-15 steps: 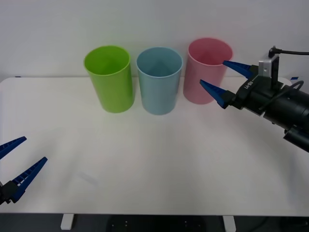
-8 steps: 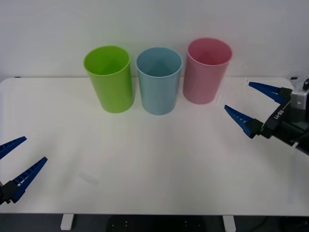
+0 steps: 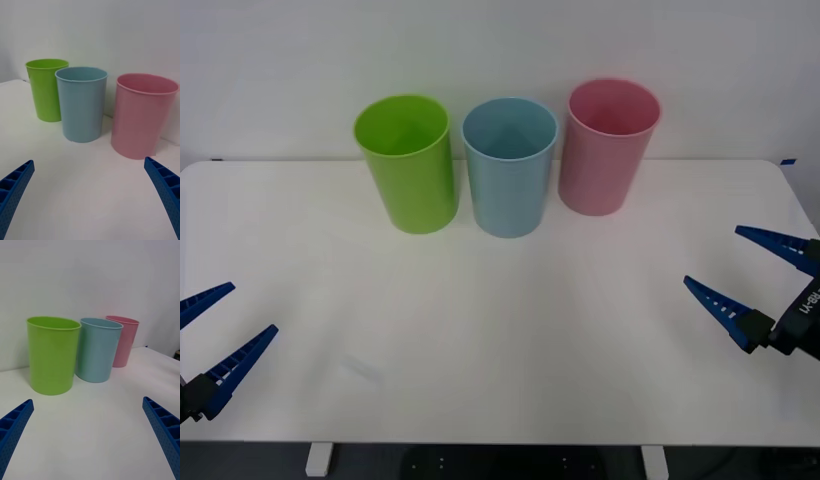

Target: Grasp the object on the table and drop it into the matching bin: aluminum can to the light blue bin, PET bottle to the pink bin.

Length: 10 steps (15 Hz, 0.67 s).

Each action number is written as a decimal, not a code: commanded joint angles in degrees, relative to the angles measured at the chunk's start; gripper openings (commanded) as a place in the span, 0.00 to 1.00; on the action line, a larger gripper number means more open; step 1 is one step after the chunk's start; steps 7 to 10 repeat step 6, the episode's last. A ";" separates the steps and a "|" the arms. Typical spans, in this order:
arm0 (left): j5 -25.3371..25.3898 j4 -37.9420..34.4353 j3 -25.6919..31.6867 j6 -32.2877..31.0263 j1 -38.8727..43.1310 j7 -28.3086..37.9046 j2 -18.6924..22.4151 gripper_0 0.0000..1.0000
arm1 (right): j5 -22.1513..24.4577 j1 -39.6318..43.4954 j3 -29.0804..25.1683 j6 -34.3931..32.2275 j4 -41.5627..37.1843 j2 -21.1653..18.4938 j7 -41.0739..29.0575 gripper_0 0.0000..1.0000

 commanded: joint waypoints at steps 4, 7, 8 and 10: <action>0.00 0.00 0.00 0.00 0.00 0.00 0.00 1.00 | 0.01 3.21 -0.37 -0.68 -0.78 0.01 0.01 1.00; 0.00 0.00 0.00 0.00 0.00 0.00 0.00 1.00 | 0.01 3.21 -0.37 -0.68 -0.78 0.01 0.01 1.00; 0.00 0.00 0.00 0.00 0.00 0.00 0.00 1.00 | 0.01 3.21 -0.37 -0.68 -0.78 0.01 0.01 1.00; 0.00 0.00 0.00 0.00 0.00 0.00 0.00 1.00 | 0.01 3.21 -0.37 -0.68 -0.78 0.01 0.01 1.00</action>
